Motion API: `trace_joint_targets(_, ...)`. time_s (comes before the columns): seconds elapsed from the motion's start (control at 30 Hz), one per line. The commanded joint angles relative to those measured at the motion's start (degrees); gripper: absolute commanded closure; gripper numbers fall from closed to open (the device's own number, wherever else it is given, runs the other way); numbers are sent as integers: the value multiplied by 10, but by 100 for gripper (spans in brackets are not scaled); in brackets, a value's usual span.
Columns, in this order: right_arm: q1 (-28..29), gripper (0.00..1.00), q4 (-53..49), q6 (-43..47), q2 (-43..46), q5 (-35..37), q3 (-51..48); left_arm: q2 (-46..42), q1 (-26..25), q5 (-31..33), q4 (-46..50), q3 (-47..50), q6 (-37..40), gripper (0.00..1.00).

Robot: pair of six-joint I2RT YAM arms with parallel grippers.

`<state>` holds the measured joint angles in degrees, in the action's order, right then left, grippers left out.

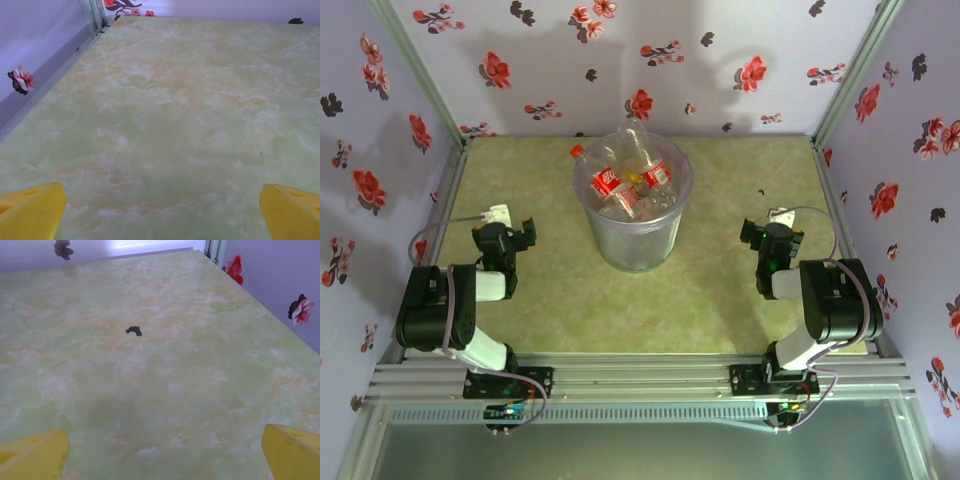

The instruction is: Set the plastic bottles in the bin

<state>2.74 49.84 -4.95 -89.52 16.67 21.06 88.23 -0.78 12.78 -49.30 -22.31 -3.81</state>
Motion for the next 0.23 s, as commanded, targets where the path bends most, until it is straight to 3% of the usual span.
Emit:
trace_joint_targets(0.0,-4,1,8,-5,-1,-7,13,4,-3,-4,-25,1,16,0)
trace_joint_targets(0.2,-4,1,20,-6,3,-1,5,4,-2,-4,-25,1,16,0)
